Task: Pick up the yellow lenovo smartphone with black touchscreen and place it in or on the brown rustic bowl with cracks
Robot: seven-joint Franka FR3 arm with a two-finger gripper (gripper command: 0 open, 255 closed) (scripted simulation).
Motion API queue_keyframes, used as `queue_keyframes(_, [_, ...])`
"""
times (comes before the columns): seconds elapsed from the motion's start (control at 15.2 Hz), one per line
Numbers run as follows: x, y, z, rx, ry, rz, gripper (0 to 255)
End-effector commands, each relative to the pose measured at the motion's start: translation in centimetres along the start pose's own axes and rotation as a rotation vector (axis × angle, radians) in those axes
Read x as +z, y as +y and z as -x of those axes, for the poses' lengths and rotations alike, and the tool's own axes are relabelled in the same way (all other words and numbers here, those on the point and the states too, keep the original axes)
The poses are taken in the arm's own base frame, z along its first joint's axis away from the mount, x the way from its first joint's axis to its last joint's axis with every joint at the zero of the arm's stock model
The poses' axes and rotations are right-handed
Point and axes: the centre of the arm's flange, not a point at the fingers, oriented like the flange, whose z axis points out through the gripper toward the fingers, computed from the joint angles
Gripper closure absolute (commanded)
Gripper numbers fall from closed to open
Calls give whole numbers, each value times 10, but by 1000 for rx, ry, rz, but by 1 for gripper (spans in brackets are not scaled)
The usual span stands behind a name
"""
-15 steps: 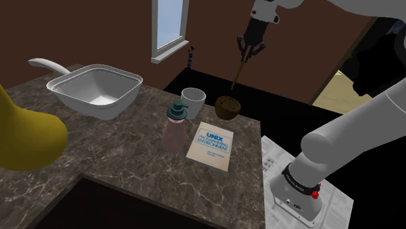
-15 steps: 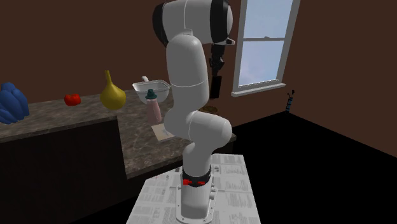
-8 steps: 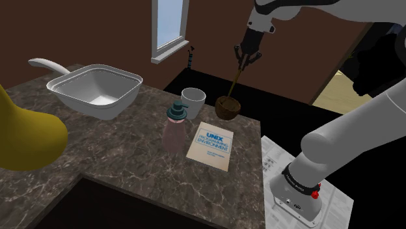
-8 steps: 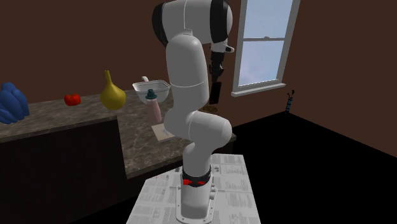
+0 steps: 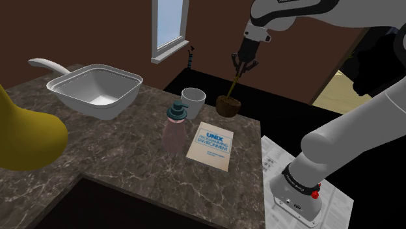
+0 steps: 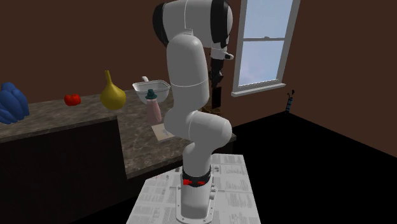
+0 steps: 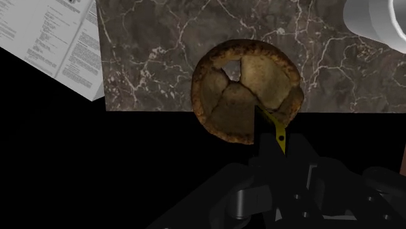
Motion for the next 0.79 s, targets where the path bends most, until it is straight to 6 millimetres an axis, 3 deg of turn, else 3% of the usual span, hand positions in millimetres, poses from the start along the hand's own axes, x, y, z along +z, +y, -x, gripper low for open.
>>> queue_keyframes(0.0, [3,1,0,0,0,0,255])
queue_keyframes(0.33, [3,1,0,0,0,0,255])
queue_keyframes(0.4, [3,1,0,0,0,0,0])
queue_keyframes(0.73, [3,1,0,0,0,0,0])
